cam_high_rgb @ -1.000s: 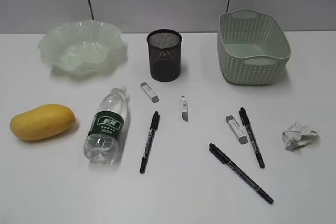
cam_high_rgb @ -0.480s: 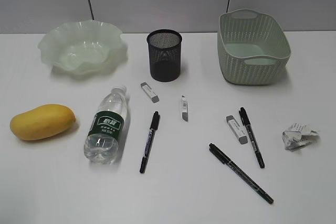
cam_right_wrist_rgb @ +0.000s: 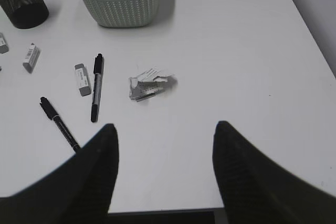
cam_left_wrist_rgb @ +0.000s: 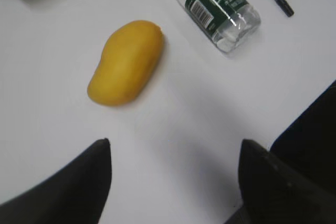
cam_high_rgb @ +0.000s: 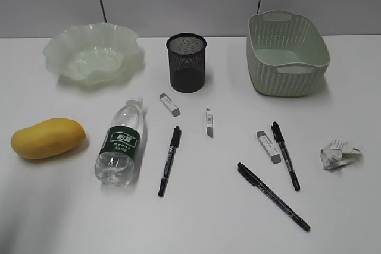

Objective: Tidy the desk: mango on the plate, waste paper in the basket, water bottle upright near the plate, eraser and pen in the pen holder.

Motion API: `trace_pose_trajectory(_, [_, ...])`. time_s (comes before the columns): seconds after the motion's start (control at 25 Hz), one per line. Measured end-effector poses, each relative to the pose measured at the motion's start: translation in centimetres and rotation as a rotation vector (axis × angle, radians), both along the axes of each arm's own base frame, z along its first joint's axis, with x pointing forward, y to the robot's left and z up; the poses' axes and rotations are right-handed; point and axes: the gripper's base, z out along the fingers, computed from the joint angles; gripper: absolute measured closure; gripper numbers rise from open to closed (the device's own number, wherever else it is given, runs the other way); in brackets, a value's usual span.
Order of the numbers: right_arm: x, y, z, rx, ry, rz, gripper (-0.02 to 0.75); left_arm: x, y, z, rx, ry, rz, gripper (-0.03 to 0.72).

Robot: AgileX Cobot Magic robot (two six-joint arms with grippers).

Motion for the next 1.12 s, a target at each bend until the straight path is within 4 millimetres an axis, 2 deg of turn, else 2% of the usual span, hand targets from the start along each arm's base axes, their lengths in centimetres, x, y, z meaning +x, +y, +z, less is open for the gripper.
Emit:
trace_pose_trajectory(0.16, [0.0, 0.0, 0.0, 0.000, 0.000, 0.000, 0.279, 3.9, -0.7, -0.6, 0.036, 0.036, -0.125, 0.115])
trace_pose_trajectory(0.36, [0.0, 0.0, 0.0, 0.000, 0.000, 0.000, 0.279, 8.0, -2.6, -3.5, 0.094, 0.063, -0.296, 0.115])
trace_pose_trajectory(0.52, [0.0, 0.0, 0.0, 0.000, 0.000, 0.000, 0.279, 10.6, -3.6, -6.0, 0.133, 0.098, -0.369, 0.115])
trace_pose_trajectory(0.84, [0.0, 0.0, 0.0, 0.001, 0.000, 0.001, 0.279, 14.7, -3.7, -9.5, 0.190, 0.204, -0.408, 0.109])
trace_pose_trajectory(1.12, [0.0, 0.0, 0.0, 0.001, 0.000, 0.001, 0.279, 16.7, -3.9, -12.1, 0.194, 0.267, -0.409, 0.079])
